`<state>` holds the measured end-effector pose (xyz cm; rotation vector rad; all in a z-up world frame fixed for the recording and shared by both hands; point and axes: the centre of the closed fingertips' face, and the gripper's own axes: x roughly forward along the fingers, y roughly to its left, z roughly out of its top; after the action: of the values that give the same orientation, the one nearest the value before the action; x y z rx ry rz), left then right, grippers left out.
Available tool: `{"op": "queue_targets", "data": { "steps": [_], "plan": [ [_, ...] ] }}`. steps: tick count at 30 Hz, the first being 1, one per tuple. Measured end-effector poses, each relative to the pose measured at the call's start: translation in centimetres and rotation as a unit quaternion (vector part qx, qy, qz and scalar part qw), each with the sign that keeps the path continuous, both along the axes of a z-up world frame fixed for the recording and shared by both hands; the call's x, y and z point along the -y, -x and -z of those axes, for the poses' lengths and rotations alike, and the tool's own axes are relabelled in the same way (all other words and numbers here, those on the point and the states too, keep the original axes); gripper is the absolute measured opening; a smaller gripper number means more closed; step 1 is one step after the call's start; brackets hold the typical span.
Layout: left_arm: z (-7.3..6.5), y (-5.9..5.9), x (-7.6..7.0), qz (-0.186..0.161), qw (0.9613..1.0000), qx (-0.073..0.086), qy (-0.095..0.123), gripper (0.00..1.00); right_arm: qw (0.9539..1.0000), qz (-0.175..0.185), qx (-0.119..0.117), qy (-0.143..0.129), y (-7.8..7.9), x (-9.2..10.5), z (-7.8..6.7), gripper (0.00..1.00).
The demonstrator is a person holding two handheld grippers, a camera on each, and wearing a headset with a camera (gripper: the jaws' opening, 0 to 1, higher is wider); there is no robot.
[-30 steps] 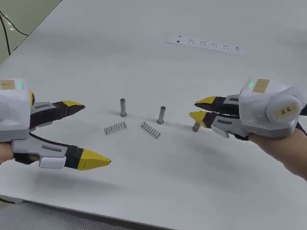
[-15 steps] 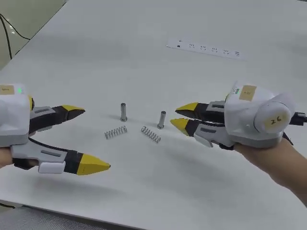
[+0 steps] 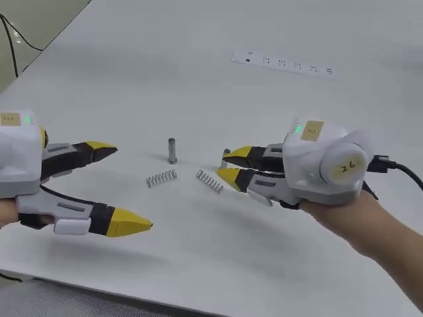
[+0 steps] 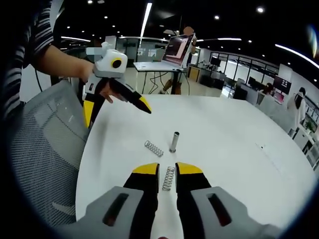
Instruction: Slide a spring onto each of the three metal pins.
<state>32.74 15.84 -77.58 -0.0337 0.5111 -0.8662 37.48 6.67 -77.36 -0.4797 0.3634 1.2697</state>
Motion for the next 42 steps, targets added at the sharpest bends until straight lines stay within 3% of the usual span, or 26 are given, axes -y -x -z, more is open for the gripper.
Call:
{"op": "queue_targets", "data": {
  "steps": [11, 18, 24, 28, 42],
  "plan": [
    [0.1, 0.0, 0.0, 0.001, 1.0000, -0.001, 0.000, 0.97, 0.9998, -0.002, -0.013, 0.016, 0.1, -1.0, 2.1, 0.10],
    [0.1, 0.1, 0.0, 0.000, 1.0000, -0.002, -0.001, 0.97, 0.9983, 0.010, -0.029, 0.050, -0.4, -0.9, 4.7, 0.11],
    [0.1, 0.1, 0.1, 0.002, 1.0000, -0.002, 0.000, 0.97, 0.9974, 0.019, -0.039, 0.057, -1.0, -1.3, 5.5, 0.10],
    [0.2, 0.1, 0.1, 0.002, 1.0000, -0.003, 0.000, 0.97, 0.9950, 0.025, -0.041, 0.087, -1.2, -1.2, 6.9, 0.11],
    [0.2, 0.2, -0.1, -0.002, 1.0000, -0.005, 0.000, 0.96, 0.9922, 0.037, -0.057, 0.104, -1.5, -0.7, 8.5, 0.09]
  ]
}}
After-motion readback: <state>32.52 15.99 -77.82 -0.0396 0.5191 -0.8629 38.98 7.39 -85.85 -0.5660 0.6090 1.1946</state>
